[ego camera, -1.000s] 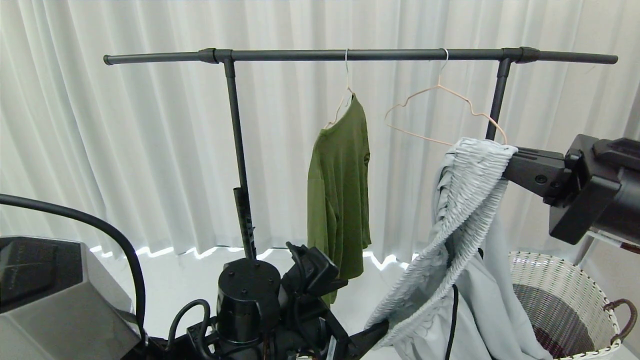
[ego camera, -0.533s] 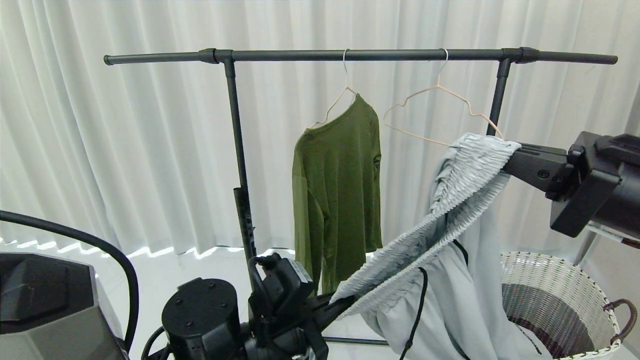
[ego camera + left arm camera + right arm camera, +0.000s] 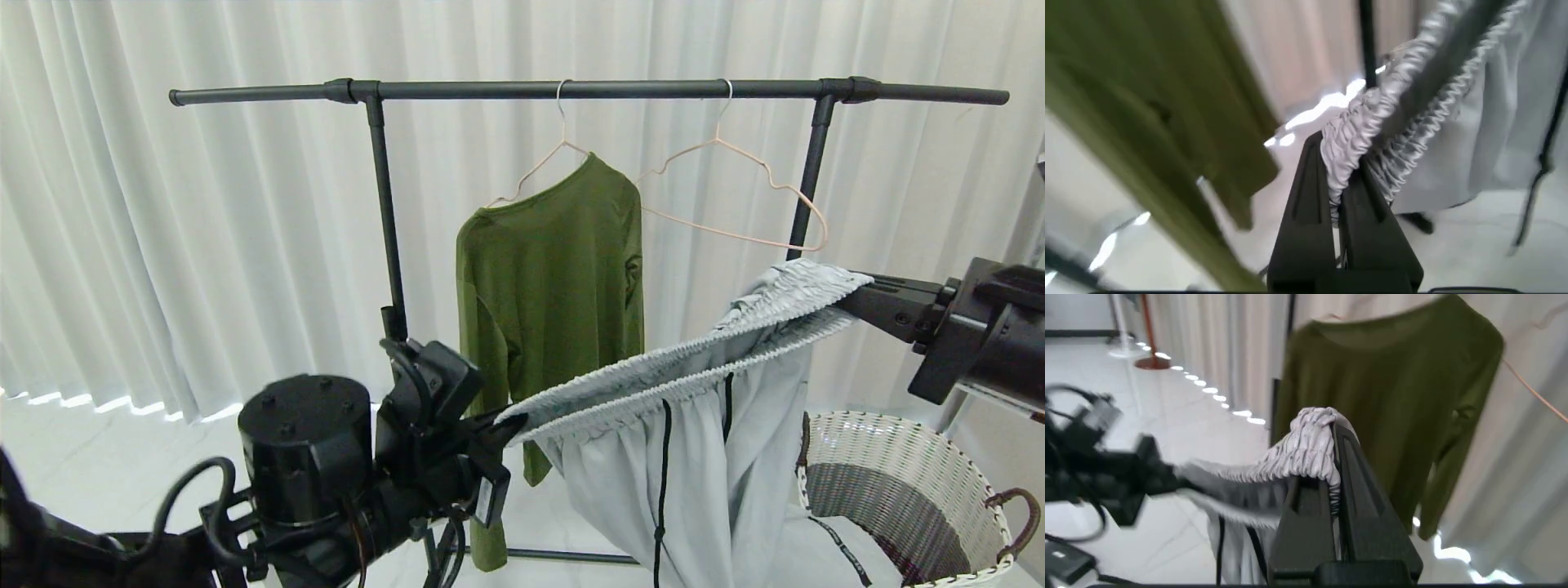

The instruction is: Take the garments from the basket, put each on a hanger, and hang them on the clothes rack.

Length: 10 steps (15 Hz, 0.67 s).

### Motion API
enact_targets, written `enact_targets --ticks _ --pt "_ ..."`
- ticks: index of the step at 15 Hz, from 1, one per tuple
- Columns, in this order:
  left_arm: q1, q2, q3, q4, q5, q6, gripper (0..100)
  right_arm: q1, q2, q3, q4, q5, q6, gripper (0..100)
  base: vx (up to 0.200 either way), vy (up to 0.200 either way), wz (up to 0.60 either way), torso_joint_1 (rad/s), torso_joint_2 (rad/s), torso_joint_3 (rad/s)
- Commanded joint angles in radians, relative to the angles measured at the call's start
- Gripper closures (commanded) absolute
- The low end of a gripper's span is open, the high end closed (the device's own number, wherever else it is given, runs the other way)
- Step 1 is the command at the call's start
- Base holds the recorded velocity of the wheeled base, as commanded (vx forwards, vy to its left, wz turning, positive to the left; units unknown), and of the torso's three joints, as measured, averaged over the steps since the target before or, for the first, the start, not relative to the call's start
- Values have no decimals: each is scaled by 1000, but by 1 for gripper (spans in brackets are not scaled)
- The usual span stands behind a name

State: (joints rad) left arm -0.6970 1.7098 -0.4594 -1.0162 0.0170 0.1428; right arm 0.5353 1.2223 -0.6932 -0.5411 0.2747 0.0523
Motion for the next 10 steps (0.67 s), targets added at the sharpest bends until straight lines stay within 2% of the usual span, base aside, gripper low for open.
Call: enact_targets --ticks 1,2,3,6,10 --pt "13 -208 -199 257 64 -5 100 -8 -53 9 39 0 0 100 0 0 0 0 0 0" --pt "13 -242 -239 349 80 -6 100 -8 -70 23 59 0 0 100 0 0 0 0 0 0" --pt "13 -257 -255 389 84 -6 100 -11 -78 47 61 -2 0 100 0 0 0 0 0 0" --pt "22 -259 -300 398 90 -8 100 -17 -84 55 61 6 -2 100 0 0 0 0 0 0" --pt "53 -265 -351 398 90 -6 100 -18 -9 -52 56 26 1 100 0 0 0 0 0 0"
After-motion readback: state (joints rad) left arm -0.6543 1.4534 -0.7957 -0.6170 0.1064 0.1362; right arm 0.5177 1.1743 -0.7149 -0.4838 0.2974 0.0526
